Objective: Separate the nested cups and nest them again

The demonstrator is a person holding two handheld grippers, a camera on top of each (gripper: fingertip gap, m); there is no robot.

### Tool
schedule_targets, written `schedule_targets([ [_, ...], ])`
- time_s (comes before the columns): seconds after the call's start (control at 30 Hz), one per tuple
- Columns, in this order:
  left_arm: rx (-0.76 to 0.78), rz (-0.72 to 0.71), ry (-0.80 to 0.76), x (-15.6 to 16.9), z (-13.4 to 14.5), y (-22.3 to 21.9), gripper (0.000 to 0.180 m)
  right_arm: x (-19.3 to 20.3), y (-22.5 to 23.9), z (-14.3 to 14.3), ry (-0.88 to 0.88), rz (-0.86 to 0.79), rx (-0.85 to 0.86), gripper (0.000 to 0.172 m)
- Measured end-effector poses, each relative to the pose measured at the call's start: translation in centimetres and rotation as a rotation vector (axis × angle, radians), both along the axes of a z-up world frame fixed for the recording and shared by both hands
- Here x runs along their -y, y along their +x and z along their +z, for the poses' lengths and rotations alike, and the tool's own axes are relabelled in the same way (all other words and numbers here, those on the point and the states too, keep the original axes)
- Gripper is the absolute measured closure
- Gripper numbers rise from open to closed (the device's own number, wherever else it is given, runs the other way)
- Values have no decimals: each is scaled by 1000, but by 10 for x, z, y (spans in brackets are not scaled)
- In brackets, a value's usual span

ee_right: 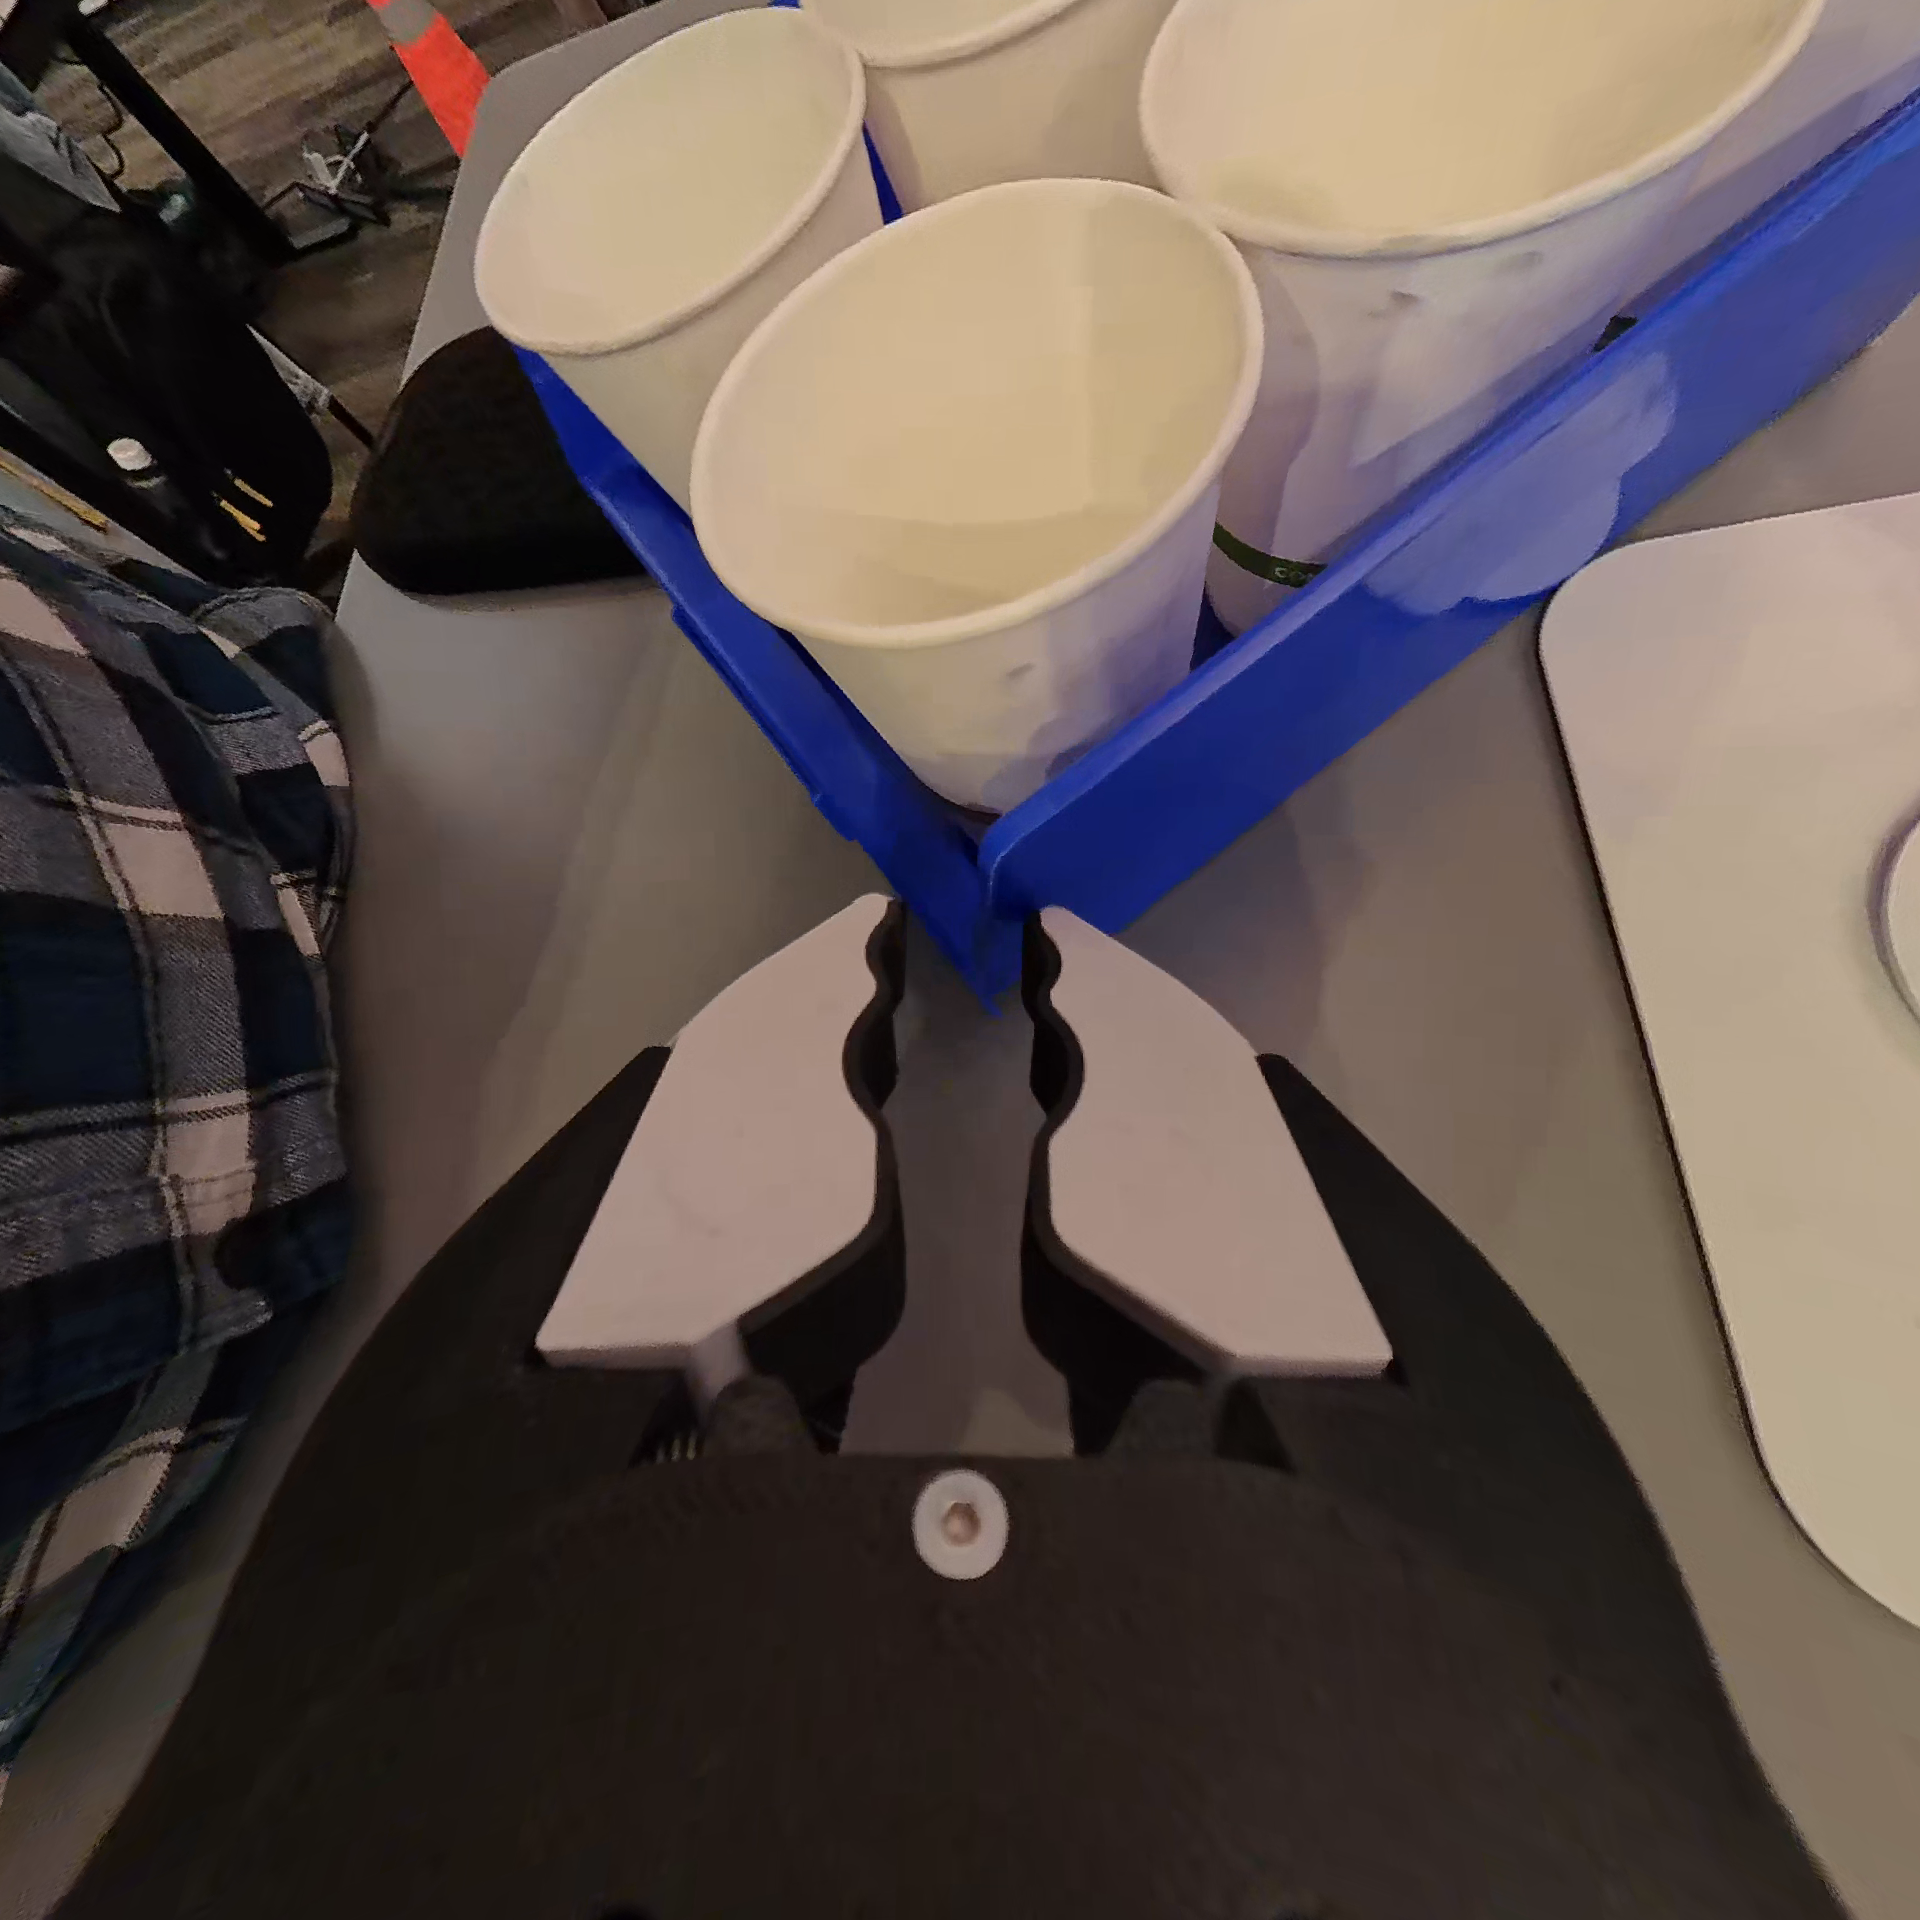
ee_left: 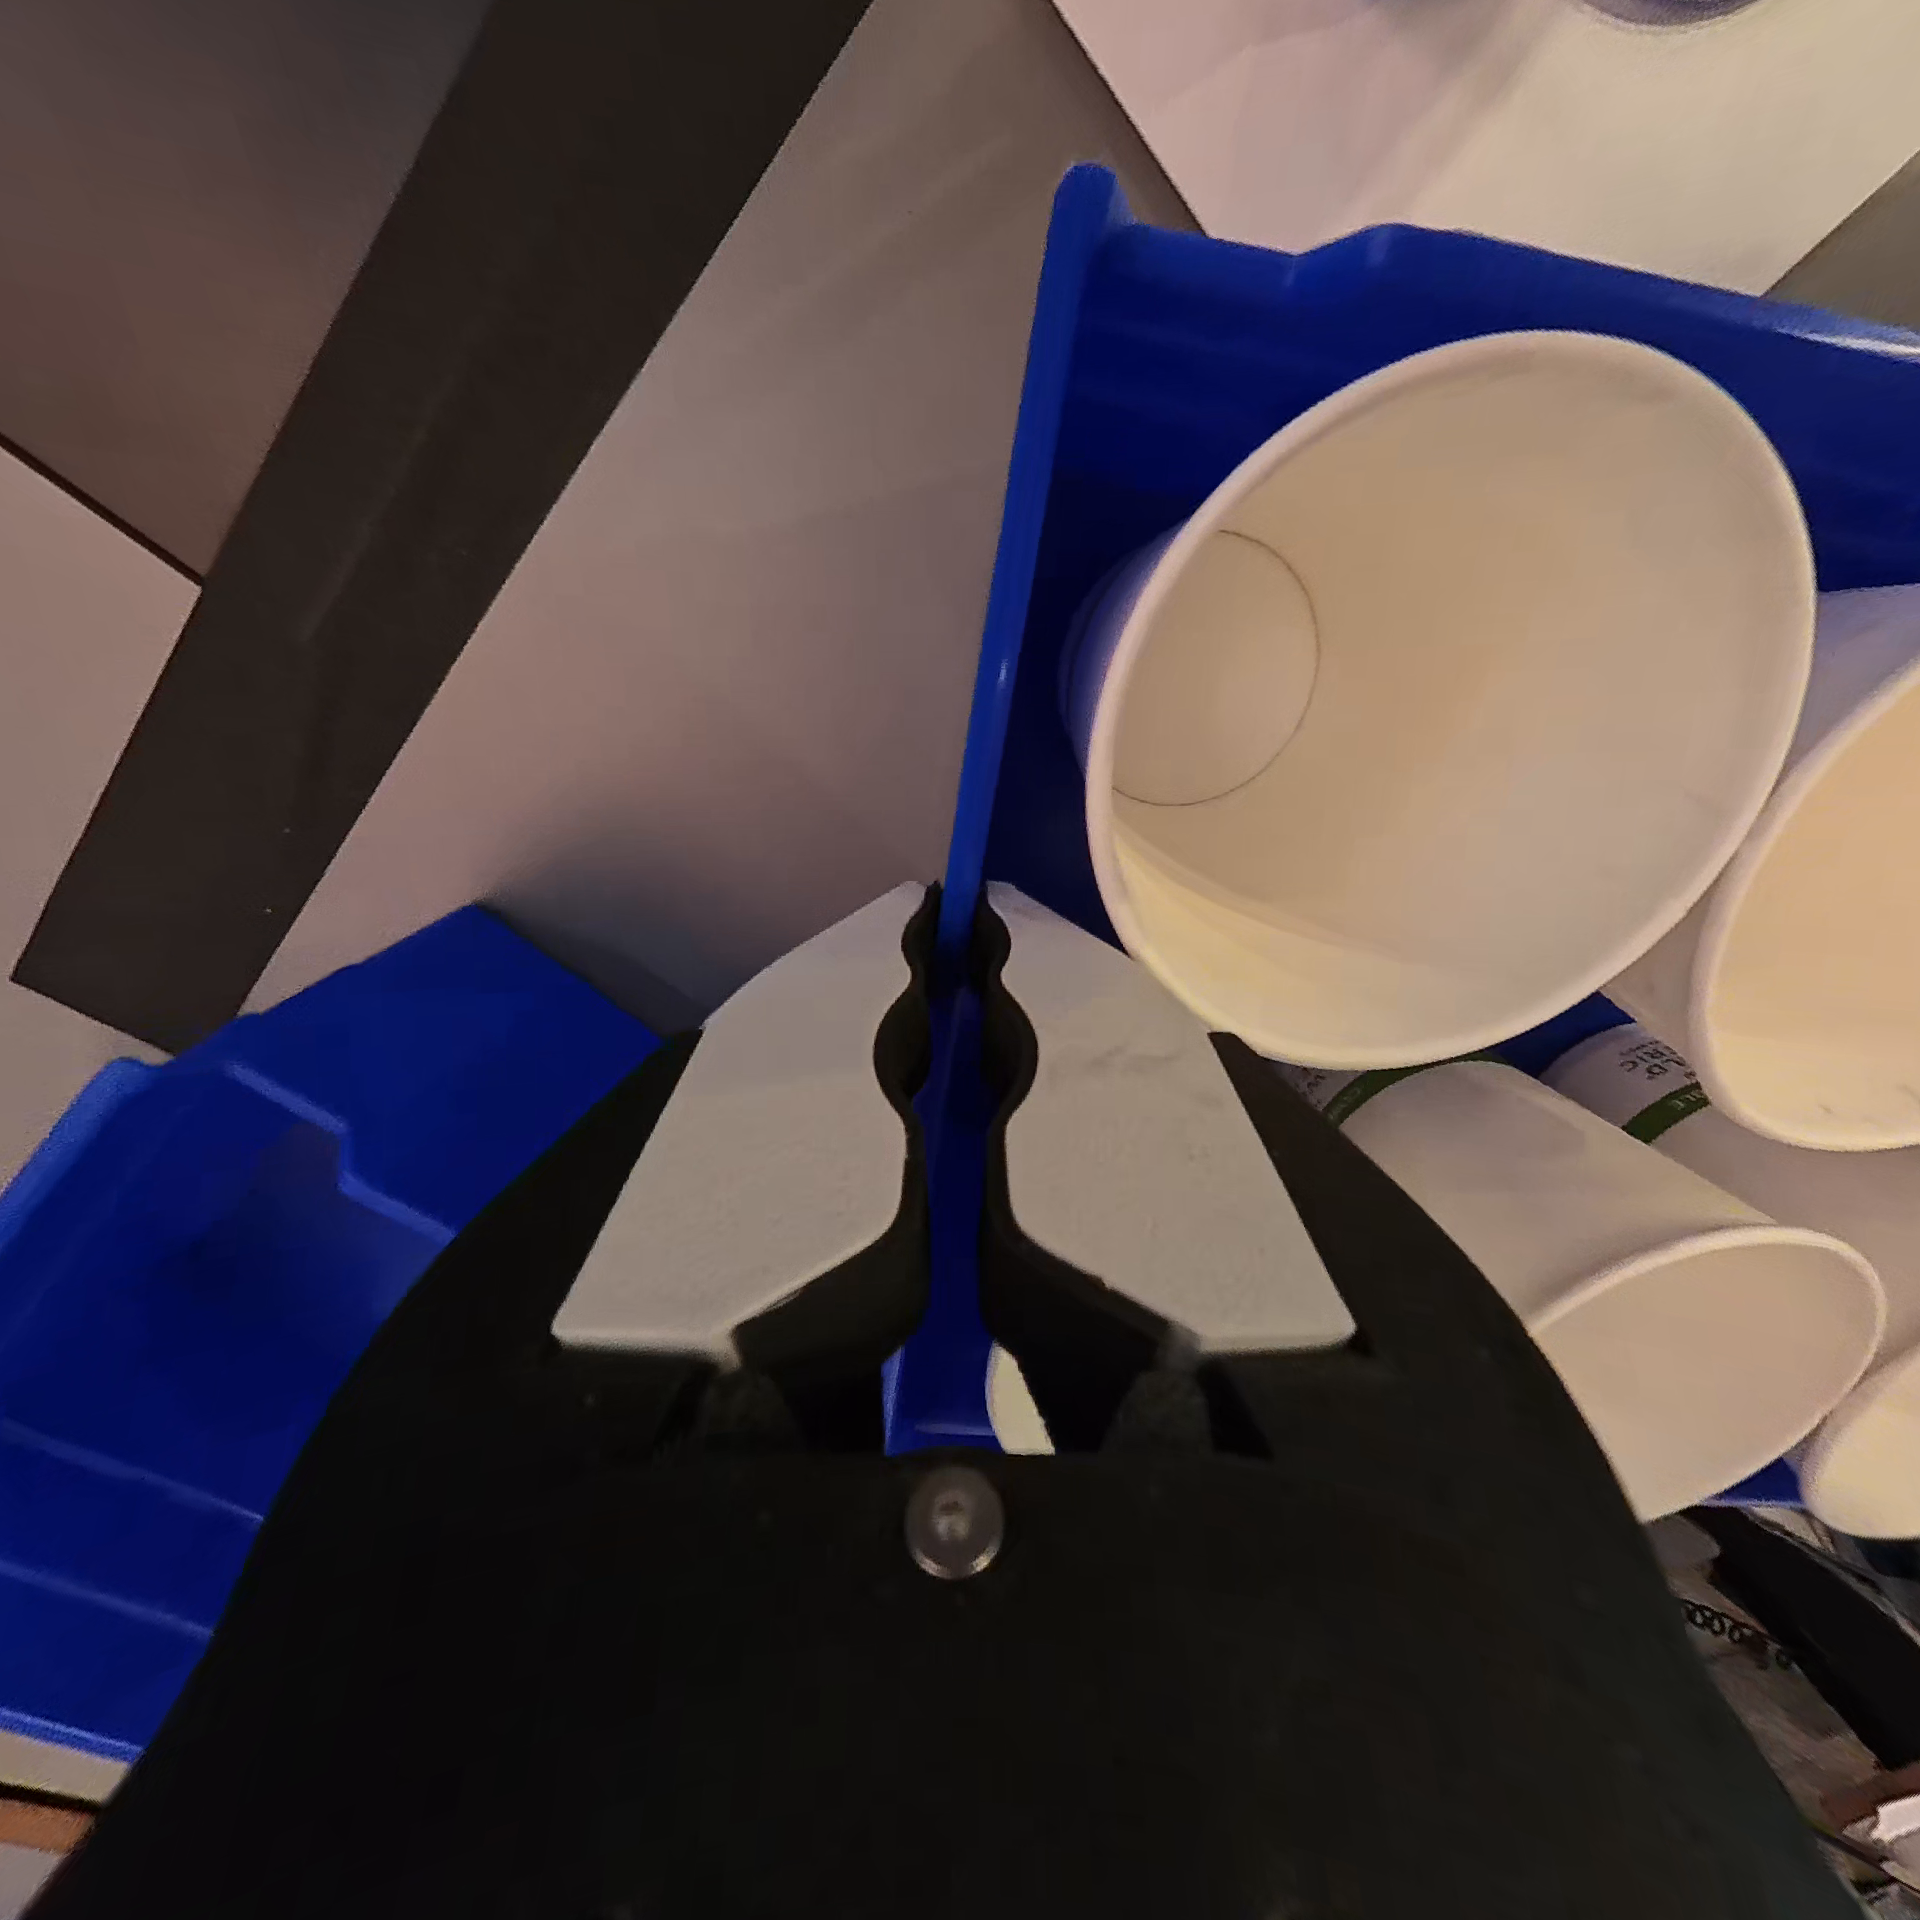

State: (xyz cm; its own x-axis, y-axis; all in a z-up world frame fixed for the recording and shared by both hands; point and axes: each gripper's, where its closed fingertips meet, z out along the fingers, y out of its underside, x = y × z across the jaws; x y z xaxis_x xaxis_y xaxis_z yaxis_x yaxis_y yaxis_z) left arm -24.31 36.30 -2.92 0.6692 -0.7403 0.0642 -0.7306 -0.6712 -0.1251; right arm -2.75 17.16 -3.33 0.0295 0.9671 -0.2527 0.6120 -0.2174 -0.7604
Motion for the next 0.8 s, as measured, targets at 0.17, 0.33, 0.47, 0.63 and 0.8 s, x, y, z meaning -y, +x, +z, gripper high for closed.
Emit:
schedule_targets([
  [0.17,-2,-15,6,-8,0,-1,175,5,-10,0,6,30,-5,150],
  [0.33,-6,-36,18,-15,-1,-2,174,12,-24,0,-4,65,-15,149],
  [0.47,-10,-48,21,-19,-1,-3,174,16,-34,0,-1,89,-10,150],
  [0.63,-10,-71,23,-24,-1,-2,173,22,-43,-1,-2,117,-14,150],
  [0.8,-6,-103,27,-28,-1,-2,173,26,-49,-2,3,134,-15,151],
])
